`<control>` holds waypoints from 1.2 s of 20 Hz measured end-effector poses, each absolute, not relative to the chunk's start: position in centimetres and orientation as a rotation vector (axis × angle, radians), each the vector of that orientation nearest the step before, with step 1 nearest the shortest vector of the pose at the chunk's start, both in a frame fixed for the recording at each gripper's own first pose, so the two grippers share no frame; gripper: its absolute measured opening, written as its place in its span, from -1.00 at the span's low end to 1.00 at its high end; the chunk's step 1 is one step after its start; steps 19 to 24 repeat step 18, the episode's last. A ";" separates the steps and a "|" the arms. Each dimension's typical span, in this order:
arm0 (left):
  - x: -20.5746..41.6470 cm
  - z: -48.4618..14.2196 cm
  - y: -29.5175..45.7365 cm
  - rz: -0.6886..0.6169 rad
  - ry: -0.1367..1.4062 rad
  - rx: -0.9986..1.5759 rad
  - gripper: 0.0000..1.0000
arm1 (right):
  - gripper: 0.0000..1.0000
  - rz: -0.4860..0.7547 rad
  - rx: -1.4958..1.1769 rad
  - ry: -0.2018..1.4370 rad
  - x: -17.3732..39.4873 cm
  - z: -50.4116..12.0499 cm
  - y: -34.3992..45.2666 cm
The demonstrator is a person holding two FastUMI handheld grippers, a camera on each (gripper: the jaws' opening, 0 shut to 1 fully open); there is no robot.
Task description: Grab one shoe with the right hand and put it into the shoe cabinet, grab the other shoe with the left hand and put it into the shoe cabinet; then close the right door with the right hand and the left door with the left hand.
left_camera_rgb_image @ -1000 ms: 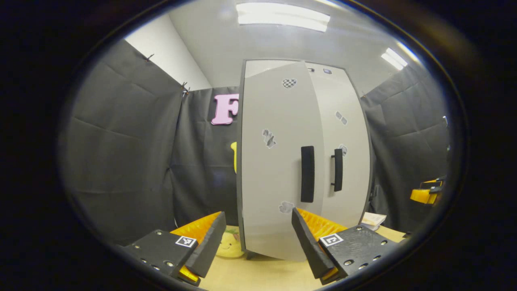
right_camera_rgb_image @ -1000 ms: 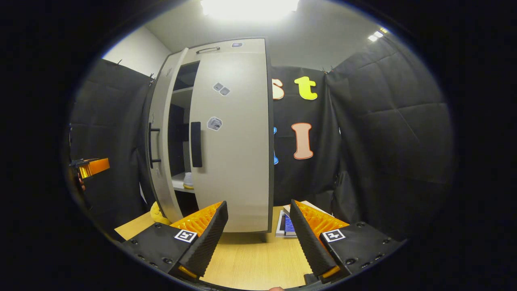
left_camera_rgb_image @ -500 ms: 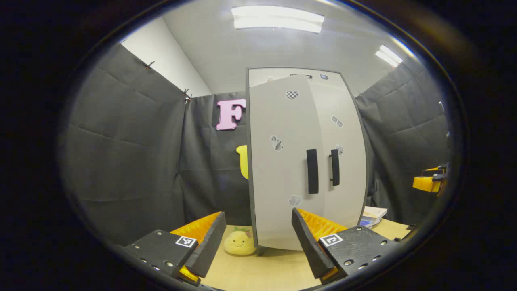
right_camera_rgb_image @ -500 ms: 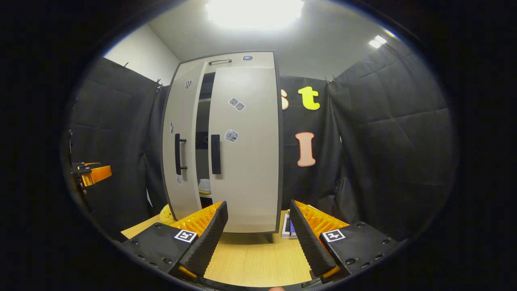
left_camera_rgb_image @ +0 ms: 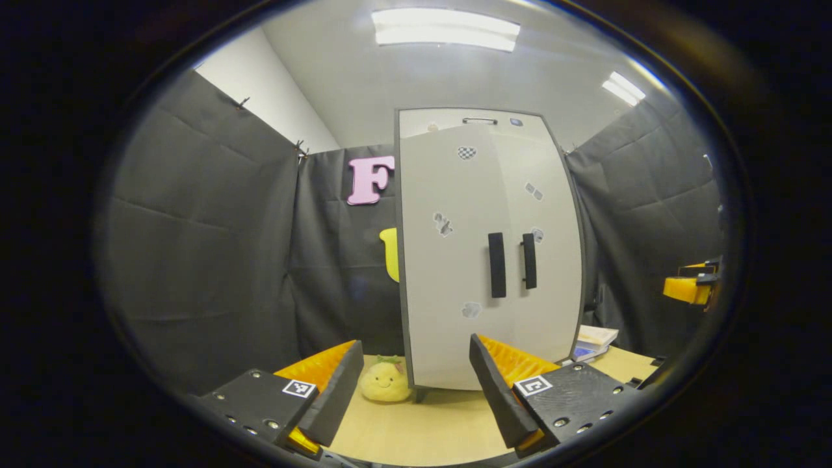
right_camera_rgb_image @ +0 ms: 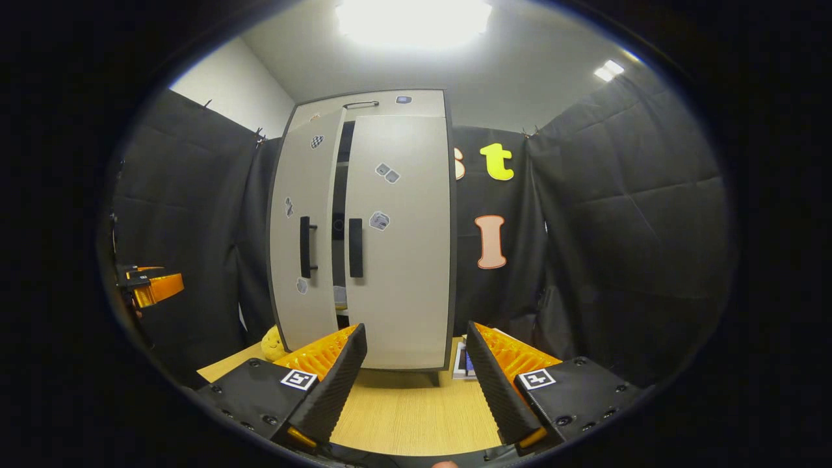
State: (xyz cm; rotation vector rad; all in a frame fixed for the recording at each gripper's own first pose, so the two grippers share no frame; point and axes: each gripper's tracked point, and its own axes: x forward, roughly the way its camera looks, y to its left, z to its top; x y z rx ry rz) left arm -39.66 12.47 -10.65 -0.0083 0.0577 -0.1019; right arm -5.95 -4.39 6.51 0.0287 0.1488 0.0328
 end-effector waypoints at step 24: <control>-39.7 -10.8 13.6 -0.068 0.056 0.001 0.89 | 0.93 0.032 0.024 0.132 -6.3 6.9 -3.8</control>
